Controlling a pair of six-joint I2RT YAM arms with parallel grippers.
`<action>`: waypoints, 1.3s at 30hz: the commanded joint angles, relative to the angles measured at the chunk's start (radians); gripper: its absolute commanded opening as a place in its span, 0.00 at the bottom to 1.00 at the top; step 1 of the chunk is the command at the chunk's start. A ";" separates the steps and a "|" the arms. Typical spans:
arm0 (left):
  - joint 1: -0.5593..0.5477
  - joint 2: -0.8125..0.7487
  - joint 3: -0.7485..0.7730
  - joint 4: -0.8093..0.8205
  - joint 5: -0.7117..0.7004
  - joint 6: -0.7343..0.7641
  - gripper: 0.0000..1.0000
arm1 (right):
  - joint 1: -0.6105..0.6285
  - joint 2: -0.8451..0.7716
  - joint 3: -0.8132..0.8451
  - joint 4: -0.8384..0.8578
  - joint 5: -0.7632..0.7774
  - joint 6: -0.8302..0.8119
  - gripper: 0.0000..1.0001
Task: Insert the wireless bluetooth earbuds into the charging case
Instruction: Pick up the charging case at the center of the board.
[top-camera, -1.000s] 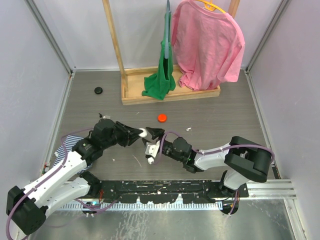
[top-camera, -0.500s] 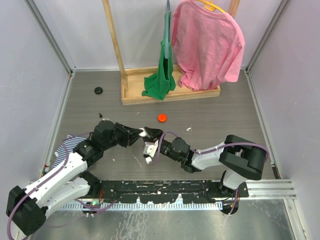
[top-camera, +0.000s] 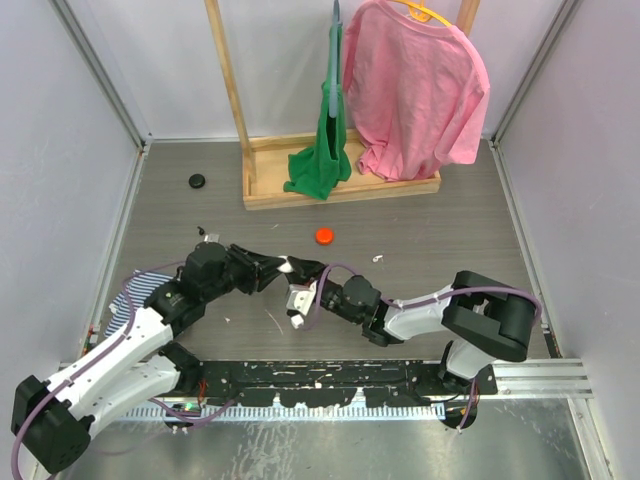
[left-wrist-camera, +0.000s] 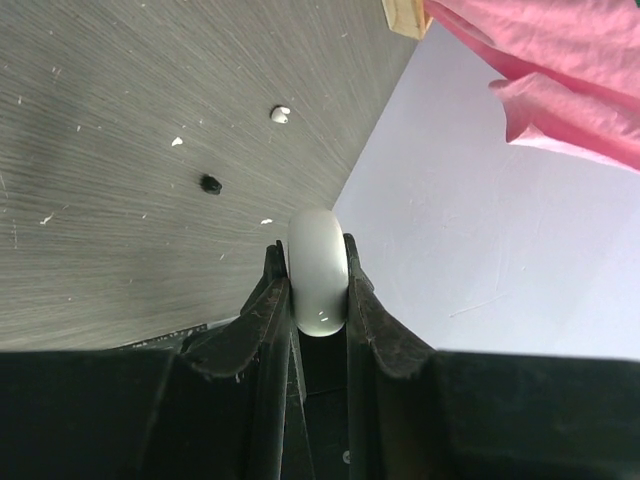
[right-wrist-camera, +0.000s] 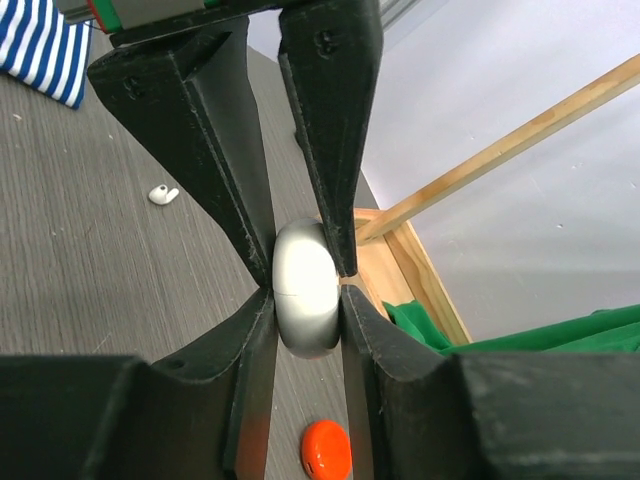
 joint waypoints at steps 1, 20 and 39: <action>0.002 -0.062 0.015 0.059 -0.065 0.115 0.22 | -0.008 -0.074 0.024 0.032 0.013 0.093 0.19; 0.001 -0.131 -0.087 0.477 0.036 0.793 0.73 | -0.268 -0.363 -0.061 -0.084 -0.315 0.620 0.17; 0.006 0.050 -0.010 0.685 0.424 1.269 0.71 | -0.560 -0.390 -0.024 -0.057 -0.824 1.213 0.17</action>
